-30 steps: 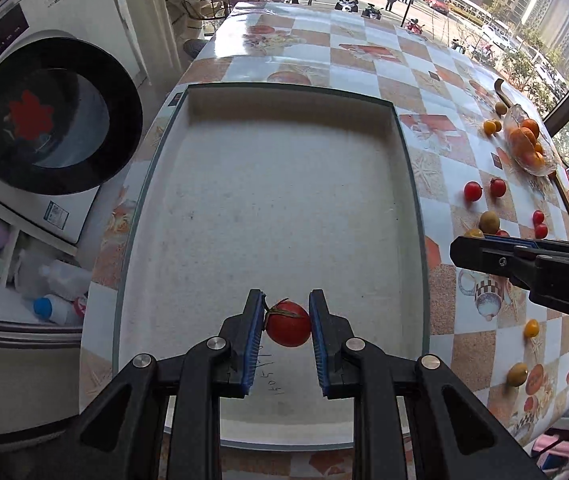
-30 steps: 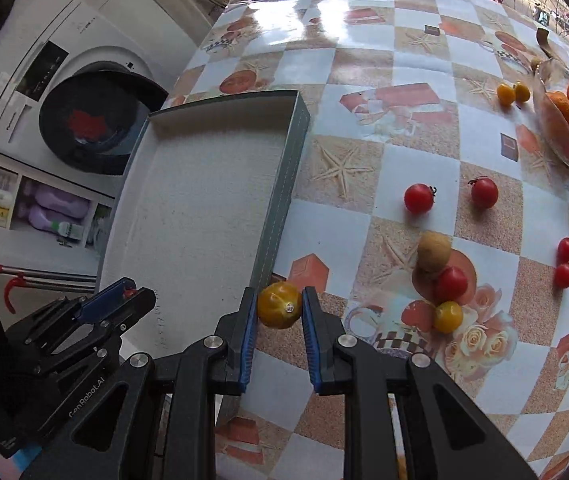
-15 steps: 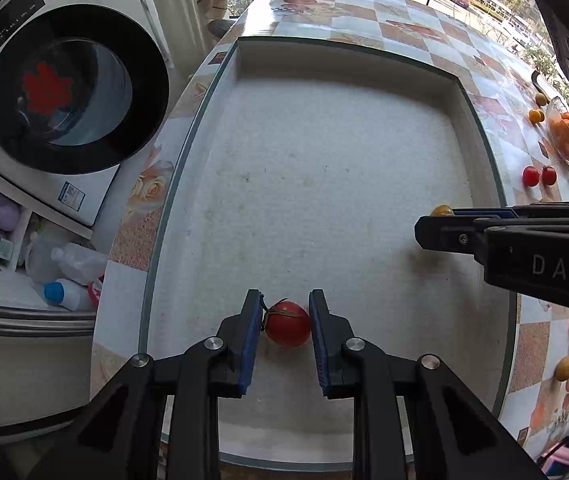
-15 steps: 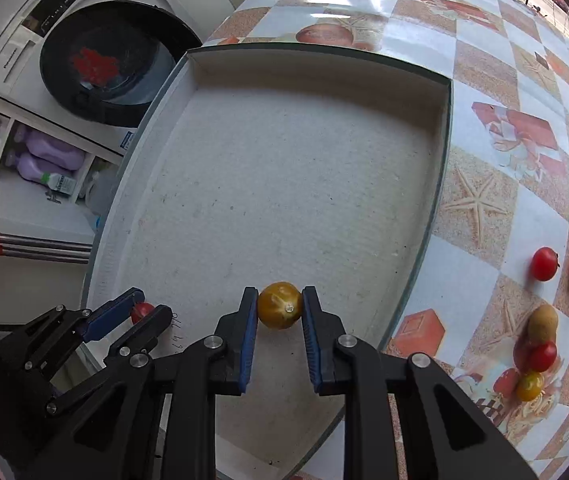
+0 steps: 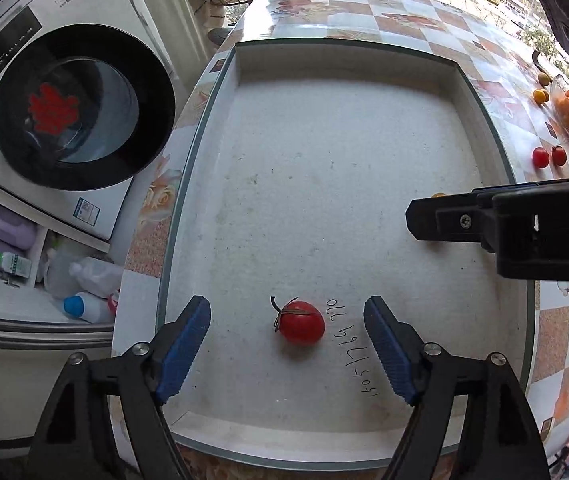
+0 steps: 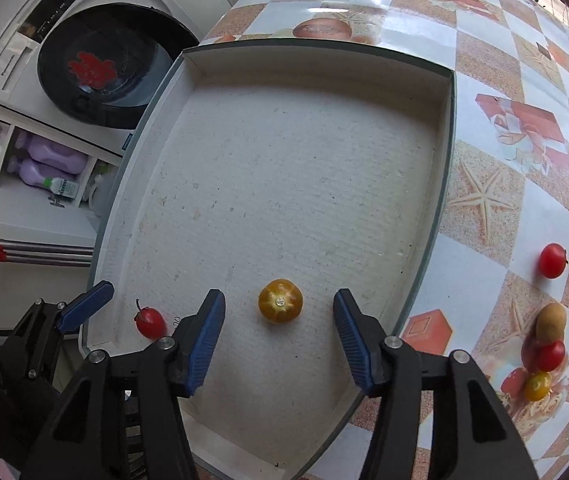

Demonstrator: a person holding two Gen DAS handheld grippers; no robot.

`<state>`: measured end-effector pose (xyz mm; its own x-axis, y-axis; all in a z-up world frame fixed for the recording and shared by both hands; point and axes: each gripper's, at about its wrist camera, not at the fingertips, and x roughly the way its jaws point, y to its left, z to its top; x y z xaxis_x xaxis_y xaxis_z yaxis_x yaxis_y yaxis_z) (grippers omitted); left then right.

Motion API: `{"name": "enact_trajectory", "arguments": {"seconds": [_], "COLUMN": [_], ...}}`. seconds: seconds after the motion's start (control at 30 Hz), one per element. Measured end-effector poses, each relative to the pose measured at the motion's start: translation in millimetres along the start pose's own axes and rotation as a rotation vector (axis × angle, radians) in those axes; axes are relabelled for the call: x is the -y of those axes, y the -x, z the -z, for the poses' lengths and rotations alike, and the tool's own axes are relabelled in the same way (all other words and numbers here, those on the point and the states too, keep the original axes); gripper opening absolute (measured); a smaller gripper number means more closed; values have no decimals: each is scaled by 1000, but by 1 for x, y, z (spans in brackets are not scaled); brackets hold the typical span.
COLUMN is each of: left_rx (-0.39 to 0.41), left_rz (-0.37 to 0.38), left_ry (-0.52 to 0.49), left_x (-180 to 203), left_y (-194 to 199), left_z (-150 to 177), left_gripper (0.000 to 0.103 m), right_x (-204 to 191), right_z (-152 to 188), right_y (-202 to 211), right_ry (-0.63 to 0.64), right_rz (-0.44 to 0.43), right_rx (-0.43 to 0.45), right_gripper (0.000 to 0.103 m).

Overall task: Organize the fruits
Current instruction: 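Withdraw both open tools from the tray back over the table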

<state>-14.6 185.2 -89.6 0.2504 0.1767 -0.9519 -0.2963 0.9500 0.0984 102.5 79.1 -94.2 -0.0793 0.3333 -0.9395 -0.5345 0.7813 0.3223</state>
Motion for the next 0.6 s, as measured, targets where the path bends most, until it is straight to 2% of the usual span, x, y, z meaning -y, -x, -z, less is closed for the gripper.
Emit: {"name": "enact_trajectory", "arguments": {"seconds": [0.1,0.2,0.33,0.6], "left_rx": [-13,-23,-28,7], "left_rz": [-1,1,18,64], "left_ry": [0,-3,-12,-96], "left_x": [1,6,17,67], "left_y": [0,4,11,30], "left_z": [1,2,-2,-20], "left_gripper": [80,80,80,80], "right_x": [2,6,23,101], "right_z": [0,0,7,46], "right_y": [13,29,49,80], "right_ry": [-18,-38,-90,-242], "right_rz": [-46,-69,-52,65], "right_rx": [31,69,107,126], "right_gripper": [82,82,82,82]}}
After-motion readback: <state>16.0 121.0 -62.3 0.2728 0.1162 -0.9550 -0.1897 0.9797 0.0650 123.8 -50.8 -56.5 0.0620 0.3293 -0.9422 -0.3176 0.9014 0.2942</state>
